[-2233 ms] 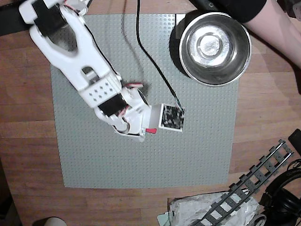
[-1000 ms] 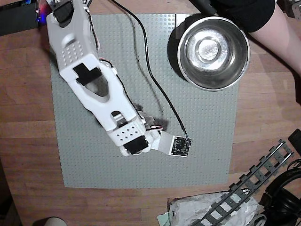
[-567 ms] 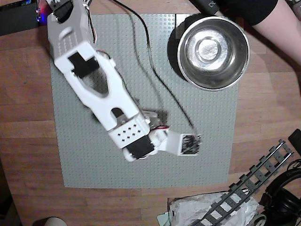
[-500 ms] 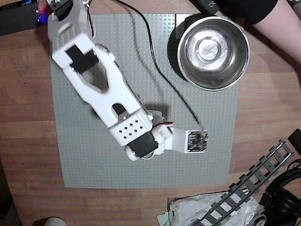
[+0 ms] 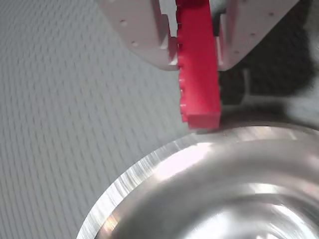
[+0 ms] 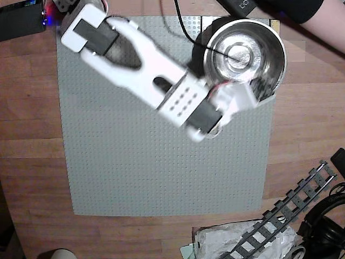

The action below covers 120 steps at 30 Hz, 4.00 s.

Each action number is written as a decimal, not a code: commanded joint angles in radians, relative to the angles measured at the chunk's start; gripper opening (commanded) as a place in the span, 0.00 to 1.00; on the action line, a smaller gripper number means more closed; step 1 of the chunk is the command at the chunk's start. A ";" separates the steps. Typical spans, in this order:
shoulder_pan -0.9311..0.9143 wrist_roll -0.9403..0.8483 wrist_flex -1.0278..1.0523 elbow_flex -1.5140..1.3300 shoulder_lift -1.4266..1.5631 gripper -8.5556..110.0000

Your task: Grasp a lego block and put it in the bin.

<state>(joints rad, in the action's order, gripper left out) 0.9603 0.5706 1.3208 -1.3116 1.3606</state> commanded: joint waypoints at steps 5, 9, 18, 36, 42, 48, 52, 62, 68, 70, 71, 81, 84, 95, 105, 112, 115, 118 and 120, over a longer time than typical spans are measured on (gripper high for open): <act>0.121 -0.044 -0.012 0.009 0.006 0.07; 0.179 -0.075 -0.021 0.012 -0.043 0.07; 0.267 -0.135 -0.101 0.012 -0.127 0.07; 0.210 -0.150 -0.172 0.086 -0.229 0.26; 0.106 -0.170 -0.117 0.153 -0.135 0.27; -0.100 -0.190 -0.018 0.275 0.008 0.23; -0.252 -0.196 0.000 0.282 0.141 0.11; -0.555 -0.195 0.023 0.052 0.538 0.07; -0.719 -0.216 -0.002 -0.167 0.864 0.07; -0.753 -0.250 -0.037 -0.307 0.992 0.07; -0.769 -0.268 -0.064 -0.390 1.065 0.07; -0.864 -0.428 -0.109 -0.996 1.545 0.07; -0.879 -0.451 -0.109 -1.126 1.634 0.07; -1.008 -0.546 -0.063 -1.477 1.983 0.07; -1.052 -0.604 0.003 -1.591 2.083 0.07; -1.095 -0.641 -0.026 -1.672 2.088 0.07; -1.100 -0.644 -0.031 -1.718 2.089 0.07; -1.104 -0.646 -0.037 -1.743 2.089 0.07; -1.112 -0.646 -0.037 -1.743 2.089 0.07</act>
<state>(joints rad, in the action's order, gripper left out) -0.1319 -0.0644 1.2793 -3.0496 3.4346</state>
